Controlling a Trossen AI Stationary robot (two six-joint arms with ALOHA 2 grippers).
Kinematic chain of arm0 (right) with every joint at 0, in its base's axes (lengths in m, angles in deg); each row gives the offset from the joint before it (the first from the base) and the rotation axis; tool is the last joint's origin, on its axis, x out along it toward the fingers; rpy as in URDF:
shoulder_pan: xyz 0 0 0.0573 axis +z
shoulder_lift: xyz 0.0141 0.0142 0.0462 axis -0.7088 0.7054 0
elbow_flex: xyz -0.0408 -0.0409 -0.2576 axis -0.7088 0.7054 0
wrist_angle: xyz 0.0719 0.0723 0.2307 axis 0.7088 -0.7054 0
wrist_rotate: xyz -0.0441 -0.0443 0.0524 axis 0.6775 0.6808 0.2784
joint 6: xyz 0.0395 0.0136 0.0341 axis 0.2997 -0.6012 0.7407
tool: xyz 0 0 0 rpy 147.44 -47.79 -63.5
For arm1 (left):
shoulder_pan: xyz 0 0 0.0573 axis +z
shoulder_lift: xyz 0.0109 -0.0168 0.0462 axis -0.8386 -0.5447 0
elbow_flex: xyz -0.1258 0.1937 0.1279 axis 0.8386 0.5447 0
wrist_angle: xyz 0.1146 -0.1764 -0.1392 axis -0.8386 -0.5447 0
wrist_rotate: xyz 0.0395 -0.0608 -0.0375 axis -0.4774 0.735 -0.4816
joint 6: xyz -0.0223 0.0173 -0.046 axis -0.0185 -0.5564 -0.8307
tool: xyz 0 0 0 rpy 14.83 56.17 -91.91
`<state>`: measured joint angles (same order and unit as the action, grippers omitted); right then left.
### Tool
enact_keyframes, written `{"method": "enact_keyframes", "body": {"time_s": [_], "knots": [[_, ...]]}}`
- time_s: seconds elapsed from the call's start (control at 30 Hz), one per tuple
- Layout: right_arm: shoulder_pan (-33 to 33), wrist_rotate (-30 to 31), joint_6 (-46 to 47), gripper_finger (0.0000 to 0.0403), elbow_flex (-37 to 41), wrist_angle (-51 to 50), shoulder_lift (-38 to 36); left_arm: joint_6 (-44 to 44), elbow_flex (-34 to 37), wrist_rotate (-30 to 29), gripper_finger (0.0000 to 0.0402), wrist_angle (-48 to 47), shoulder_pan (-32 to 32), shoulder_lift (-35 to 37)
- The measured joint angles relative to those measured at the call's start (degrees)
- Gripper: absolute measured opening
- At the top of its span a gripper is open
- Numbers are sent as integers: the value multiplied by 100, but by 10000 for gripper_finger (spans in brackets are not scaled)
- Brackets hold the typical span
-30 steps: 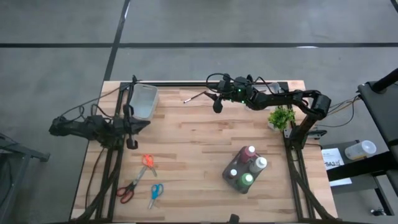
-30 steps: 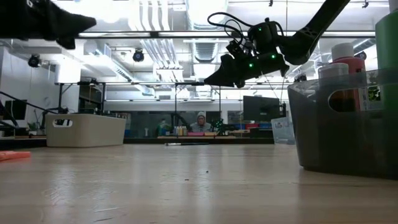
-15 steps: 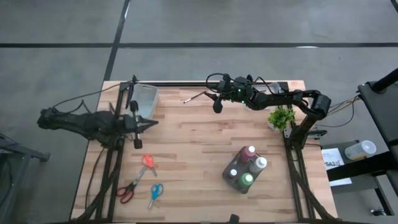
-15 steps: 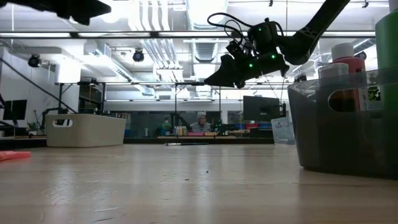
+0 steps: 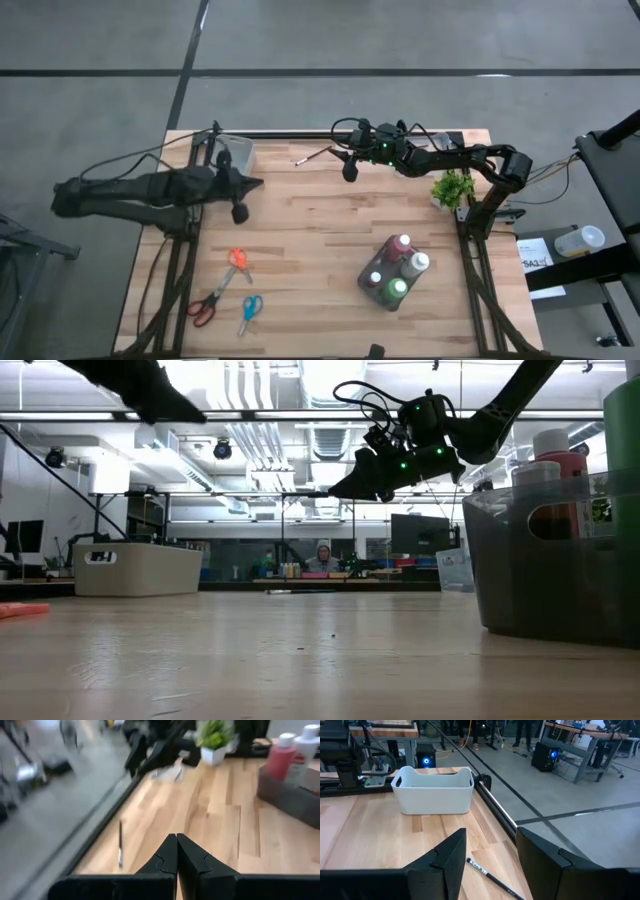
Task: Pick & Place Paint Supplies
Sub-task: Put the paint brush into the transparent bin
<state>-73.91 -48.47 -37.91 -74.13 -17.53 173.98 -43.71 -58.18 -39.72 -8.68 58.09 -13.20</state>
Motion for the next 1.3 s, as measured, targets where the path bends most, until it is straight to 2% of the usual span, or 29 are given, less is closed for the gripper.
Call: {"method": "enact_keyframes", "body": {"time_s": [0.23,0.3,0.57,0.8,1.03,1.3], "knots": [[0,0,-2,170,0,2,0,-574,-22,1458,0,-360,1188,-318],[0,-2,0,170,0,0,0,-709,-20,1699,0,-481,1477,-424],[0,0,-18,170,0,2,0,-1109,-16,1796,0,-449,2052,-998],[0,-1,-18,170,0,2,0,-1210,-13,1972,0,-343,2126,-1555],[0,0,0,170,0,3,0,-1808,-12,1971,0,81,2126,-1642],[0,-2,-19,170,0,4,0,-2555,-59,1939,0,-617,2455,-1693]]}}
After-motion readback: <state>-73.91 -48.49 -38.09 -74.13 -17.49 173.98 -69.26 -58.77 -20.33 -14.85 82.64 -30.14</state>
